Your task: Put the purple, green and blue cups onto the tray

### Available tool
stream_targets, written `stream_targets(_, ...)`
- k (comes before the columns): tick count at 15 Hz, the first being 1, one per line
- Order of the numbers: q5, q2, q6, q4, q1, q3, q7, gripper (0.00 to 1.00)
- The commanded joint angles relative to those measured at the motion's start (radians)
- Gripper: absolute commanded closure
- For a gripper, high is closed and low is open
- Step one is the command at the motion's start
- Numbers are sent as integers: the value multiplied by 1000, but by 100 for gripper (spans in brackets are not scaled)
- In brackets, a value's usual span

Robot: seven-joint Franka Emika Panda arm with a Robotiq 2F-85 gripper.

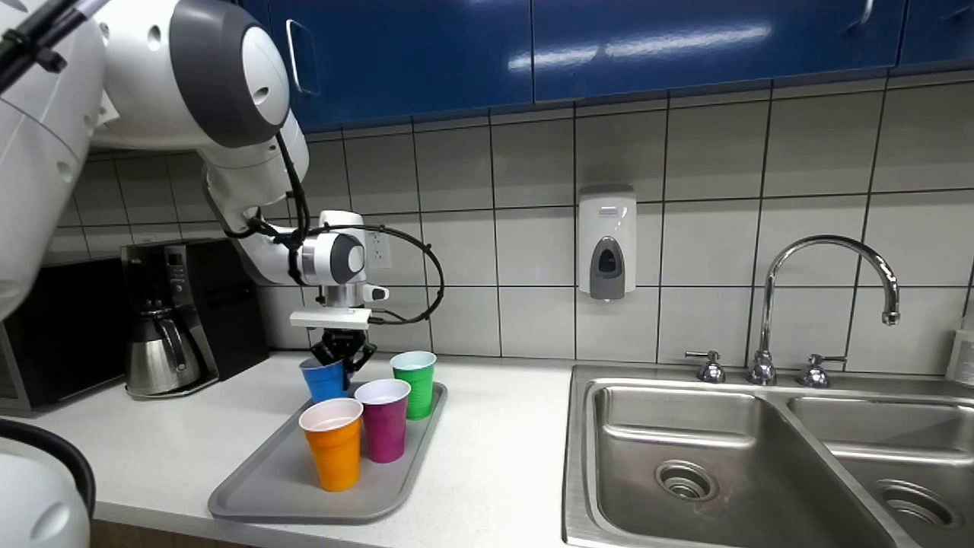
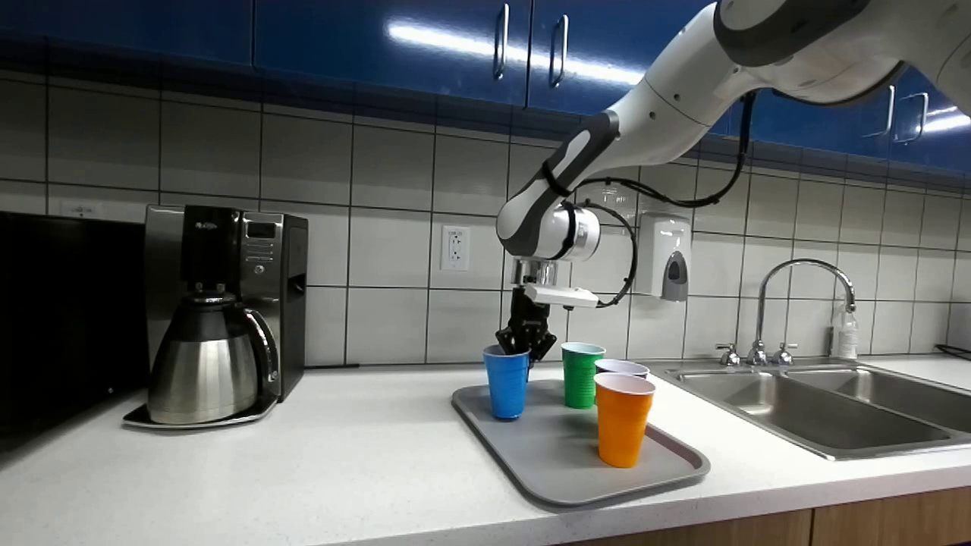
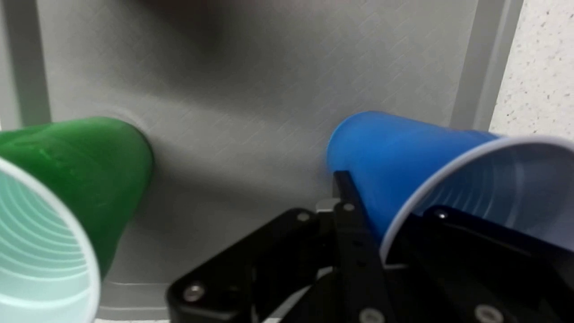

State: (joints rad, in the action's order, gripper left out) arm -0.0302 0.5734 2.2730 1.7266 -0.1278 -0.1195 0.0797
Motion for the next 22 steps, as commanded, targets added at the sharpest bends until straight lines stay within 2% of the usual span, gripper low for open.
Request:
stream_targets(1,-22,-45,-22,44,23,-17,39,73)
stream_targets(2,-22,-45,-25,45,23,-17,39,72)
stream_targets(5,-15,-46,-27,50,19,-16,43,53)
stream_targets(12,-1,-122,-36,91,18,-16,80,0)
stream_targets(22,60,-289,-20,212,9,0,98,0)
